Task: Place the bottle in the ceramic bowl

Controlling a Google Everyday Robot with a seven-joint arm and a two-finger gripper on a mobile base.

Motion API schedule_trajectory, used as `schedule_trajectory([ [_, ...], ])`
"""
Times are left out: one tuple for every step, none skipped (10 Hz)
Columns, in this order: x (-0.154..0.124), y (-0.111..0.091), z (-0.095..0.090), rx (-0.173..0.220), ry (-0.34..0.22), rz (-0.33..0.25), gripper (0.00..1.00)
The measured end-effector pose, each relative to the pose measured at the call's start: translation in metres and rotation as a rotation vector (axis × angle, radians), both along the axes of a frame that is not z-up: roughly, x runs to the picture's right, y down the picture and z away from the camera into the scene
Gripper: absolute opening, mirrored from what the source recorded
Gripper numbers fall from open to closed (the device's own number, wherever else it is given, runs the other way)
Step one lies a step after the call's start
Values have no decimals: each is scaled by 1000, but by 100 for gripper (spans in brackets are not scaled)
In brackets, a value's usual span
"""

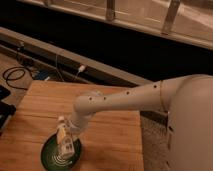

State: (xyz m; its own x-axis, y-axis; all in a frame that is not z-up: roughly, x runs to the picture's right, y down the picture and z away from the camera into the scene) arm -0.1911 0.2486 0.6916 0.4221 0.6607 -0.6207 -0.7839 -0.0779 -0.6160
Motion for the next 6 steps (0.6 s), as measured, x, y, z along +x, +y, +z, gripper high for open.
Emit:
schedule_trajectory([
  [0,1,1,-5,0,-5,2],
  [1,0,1,-4,0,-4,8],
  [1,0,2,-3,1,-3,19],
  [0,1,1,-3,-2,-5,30],
  [0,0,1,-3,-2,-5,38],
  [0,0,1,-3,-1,-4,50],
])
